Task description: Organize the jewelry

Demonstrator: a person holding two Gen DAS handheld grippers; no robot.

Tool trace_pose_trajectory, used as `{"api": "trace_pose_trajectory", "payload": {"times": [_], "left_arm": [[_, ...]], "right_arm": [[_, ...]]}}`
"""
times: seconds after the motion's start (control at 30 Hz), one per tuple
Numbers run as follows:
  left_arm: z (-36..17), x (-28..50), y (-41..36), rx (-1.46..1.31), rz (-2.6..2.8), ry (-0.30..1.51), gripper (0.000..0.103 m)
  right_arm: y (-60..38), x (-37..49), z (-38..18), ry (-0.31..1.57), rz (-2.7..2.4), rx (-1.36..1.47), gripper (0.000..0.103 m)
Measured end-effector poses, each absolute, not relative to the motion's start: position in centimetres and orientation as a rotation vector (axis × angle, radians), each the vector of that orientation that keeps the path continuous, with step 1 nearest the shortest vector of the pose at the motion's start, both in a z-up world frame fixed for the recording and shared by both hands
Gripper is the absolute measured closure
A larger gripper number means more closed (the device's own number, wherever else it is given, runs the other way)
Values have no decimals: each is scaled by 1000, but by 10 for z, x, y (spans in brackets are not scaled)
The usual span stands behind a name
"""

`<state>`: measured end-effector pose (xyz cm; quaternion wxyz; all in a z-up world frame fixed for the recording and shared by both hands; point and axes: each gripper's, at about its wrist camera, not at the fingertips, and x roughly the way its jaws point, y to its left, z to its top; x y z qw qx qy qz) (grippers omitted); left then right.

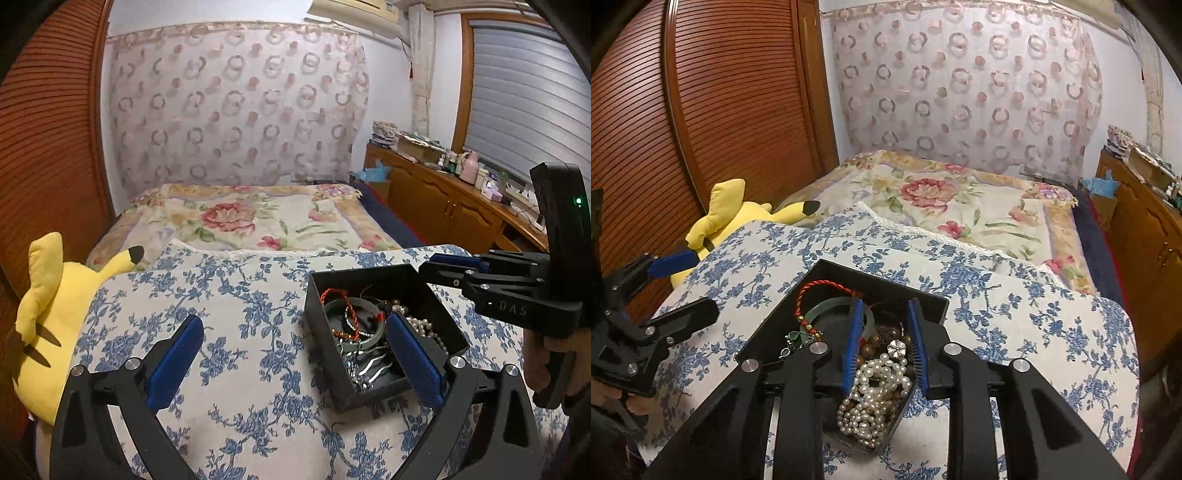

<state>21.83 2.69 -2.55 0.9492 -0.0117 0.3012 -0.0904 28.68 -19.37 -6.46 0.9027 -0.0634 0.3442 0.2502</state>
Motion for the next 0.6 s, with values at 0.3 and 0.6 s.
{"api": "trace_pose_trajectory", "payload": {"times": [0.3, 0.6], "left_arm": [[-15, 179, 22, 21, -138, 560, 8], [4, 136, 11, 14, -111, 520, 8]], "right_arm": [[-205, 238, -57, 638, 477, -121, 33], [-221, 177, -37, 527, 422, -77, 2]]}}
